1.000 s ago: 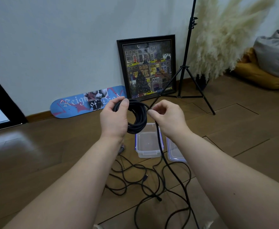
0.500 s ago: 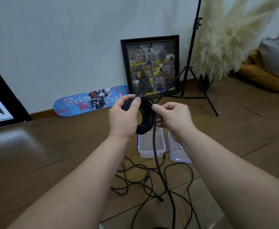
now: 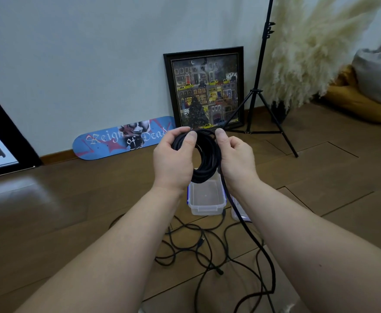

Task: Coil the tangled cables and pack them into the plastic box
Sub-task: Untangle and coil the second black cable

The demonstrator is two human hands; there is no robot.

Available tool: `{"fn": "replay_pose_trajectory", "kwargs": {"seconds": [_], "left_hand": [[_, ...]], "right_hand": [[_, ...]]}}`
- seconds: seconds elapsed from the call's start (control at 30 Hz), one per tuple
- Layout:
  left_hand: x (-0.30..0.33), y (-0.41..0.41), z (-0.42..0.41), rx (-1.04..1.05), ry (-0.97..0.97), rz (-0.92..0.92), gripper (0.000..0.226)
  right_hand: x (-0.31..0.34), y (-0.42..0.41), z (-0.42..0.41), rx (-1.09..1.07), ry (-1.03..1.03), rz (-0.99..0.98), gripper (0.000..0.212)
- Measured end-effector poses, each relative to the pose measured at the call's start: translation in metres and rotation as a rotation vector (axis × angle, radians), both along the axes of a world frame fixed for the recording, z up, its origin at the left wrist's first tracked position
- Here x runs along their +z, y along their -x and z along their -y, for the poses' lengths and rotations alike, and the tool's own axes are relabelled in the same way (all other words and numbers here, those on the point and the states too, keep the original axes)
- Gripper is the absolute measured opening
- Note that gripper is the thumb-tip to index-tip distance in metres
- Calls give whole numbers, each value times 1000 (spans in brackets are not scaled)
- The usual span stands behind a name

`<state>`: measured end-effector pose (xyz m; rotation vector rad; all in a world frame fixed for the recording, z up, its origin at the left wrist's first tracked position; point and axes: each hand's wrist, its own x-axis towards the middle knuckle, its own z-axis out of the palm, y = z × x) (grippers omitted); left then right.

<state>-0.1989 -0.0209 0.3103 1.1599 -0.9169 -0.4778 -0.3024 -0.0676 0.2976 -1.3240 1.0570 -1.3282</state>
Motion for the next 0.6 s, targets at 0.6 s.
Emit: {"fn": "replay_pose_trajectory", "kwargs": {"seconds": [0.6], "left_hand": [[2, 10, -4, -128, -115, 13, 29]], "right_hand": [[15, -4, -7, -68, 173, -267, 58]]}}
